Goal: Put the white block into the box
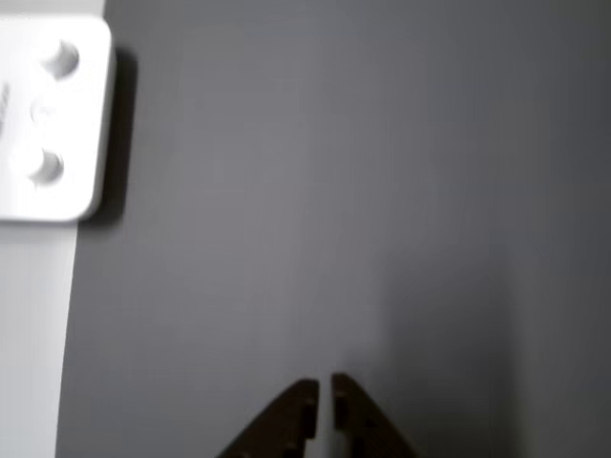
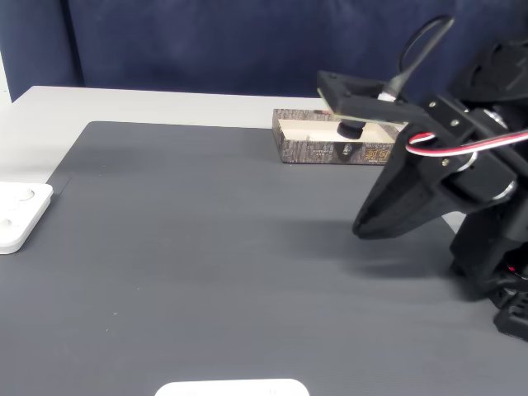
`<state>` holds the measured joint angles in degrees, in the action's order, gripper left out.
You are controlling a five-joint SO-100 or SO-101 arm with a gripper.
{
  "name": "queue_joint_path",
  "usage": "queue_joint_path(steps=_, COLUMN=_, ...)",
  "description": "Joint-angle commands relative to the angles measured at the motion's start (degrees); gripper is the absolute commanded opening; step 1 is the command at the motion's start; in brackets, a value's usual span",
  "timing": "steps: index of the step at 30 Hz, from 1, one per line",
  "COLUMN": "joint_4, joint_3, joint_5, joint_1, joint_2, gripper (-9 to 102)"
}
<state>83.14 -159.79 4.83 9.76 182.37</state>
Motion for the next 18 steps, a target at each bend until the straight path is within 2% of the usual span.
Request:
queue_joint_path(steps=1, joint_4=-2.90, joint_3=-1.85, joint_5=0.62, joint_1=-0.79, joint_2=3.08, gripper=-2)
queue_joint_path(steps=18, joint_4=-10.63, joint_3=-14.41, joint_5=-1.93, joint_1=-2.90, joint_2=8.09, gripper=-2)
